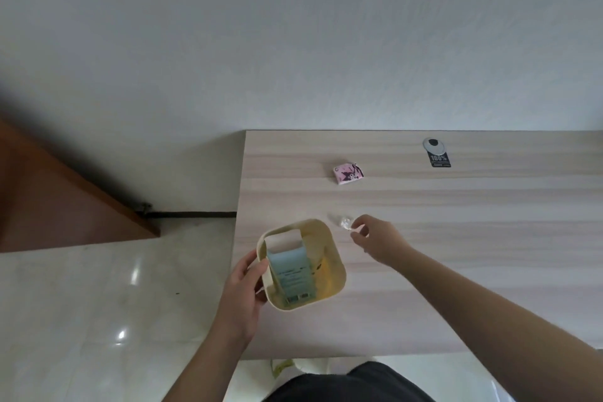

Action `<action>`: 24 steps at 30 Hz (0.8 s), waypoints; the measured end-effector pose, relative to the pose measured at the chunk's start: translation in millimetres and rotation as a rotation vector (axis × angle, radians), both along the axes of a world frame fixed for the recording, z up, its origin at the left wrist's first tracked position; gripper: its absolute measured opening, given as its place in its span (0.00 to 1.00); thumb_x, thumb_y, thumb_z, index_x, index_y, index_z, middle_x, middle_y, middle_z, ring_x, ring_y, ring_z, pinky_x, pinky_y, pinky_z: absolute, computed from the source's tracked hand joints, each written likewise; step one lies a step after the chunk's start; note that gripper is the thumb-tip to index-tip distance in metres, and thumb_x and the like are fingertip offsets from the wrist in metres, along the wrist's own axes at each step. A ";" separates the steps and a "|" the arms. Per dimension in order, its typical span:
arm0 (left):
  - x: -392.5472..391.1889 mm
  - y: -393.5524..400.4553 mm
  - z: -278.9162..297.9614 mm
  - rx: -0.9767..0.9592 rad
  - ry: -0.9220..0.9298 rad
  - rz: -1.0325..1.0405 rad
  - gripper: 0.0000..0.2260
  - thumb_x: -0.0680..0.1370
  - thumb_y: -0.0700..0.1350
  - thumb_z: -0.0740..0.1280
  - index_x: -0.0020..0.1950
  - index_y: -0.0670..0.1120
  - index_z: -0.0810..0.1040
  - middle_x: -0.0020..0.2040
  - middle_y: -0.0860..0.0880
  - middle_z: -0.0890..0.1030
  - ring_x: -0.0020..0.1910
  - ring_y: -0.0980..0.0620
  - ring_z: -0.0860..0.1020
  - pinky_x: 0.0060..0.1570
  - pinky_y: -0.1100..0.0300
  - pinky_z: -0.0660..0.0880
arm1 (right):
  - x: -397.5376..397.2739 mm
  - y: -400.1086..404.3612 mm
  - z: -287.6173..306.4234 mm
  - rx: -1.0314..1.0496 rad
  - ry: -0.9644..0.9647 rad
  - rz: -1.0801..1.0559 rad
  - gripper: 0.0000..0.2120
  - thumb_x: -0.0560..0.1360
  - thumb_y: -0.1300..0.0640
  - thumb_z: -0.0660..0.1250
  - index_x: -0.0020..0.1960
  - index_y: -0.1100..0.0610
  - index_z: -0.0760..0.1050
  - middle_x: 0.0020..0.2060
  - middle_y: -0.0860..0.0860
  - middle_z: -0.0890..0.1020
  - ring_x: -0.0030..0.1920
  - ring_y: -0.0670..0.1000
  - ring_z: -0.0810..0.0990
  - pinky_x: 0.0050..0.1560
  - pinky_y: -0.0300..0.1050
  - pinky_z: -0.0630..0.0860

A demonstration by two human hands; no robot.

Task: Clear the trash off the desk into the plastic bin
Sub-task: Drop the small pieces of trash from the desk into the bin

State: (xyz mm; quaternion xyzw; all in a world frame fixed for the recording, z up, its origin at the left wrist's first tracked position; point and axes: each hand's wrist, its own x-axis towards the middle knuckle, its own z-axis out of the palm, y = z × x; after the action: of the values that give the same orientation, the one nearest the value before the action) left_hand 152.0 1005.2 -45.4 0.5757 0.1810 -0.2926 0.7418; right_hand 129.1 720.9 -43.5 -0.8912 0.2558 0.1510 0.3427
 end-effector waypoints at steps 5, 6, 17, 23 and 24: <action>6.6 -16.8 6.3 0.038 -0.030 0.045 0.13 0.79 0.40 0.65 0.63 0.47 0.80 0.52 0.41 0.83 0.46 0.46 0.81 0.40 0.51 0.76 | 37.5 -19.4 -33.3 -0.175 0.104 0.211 0.23 0.76 0.55 0.65 0.70 0.53 0.67 0.63 0.57 0.72 0.60 0.59 0.75 0.59 0.51 0.73; 8.4 -19.4 7.4 0.039 -0.029 0.057 0.13 0.79 0.40 0.64 0.63 0.46 0.80 0.52 0.40 0.83 0.46 0.45 0.81 0.41 0.50 0.76 | 41.4 -19.2 -39.3 -0.212 0.114 0.229 0.26 0.75 0.57 0.65 0.72 0.52 0.64 0.65 0.57 0.69 0.62 0.60 0.73 0.60 0.54 0.73; 30.3 -45.6 5.6 0.075 0.004 0.114 0.13 0.79 0.40 0.65 0.62 0.45 0.80 0.54 0.40 0.83 0.52 0.43 0.81 0.44 0.48 0.79 | 19.2 -52.1 -81.5 -0.186 0.034 0.358 0.12 0.76 0.62 0.64 0.57 0.55 0.79 0.56 0.57 0.74 0.51 0.59 0.78 0.51 0.48 0.73; 37.9 -66.0 4.8 0.099 -0.017 0.114 0.14 0.79 0.39 0.65 0.63 0.46 0.79 0.52 0.42 0.83 0.51 0.44 0.81 0.43 0.49 0.79 | 23.9 -65.8 -49.7 0.035 -0.207 -0.053 0.04 0.74 0.61 0.68 0.48 0.56 0.79 0.38 0.53 0.81 0.40 0.53 0.78 0.42 0.42 0.72; 38.8 -69.8 4.4 0.118 -0.034 0.108 0.14 0.79 0.40 0.65 0.64 0.46 0.79 0.53 0.41 0.82 0.51 0.44 0.80 0.45 0.46 0.79 | 28.4 -63.4 -36.1 0.069 -0.290 -0.151 0.03 0.73 0.60 0.69 0.47 0.54 0.79 0.36 0.51 0.81 0.37 0.49 0.78 0.39 0.38 0.72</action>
State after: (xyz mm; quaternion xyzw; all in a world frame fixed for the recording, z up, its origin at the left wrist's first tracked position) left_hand 190.8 935.5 -41.1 0.6125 0.2160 -0.2314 0.7243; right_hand 157.6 657.6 -79.7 -0.8697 0.2644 0.0035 0.4167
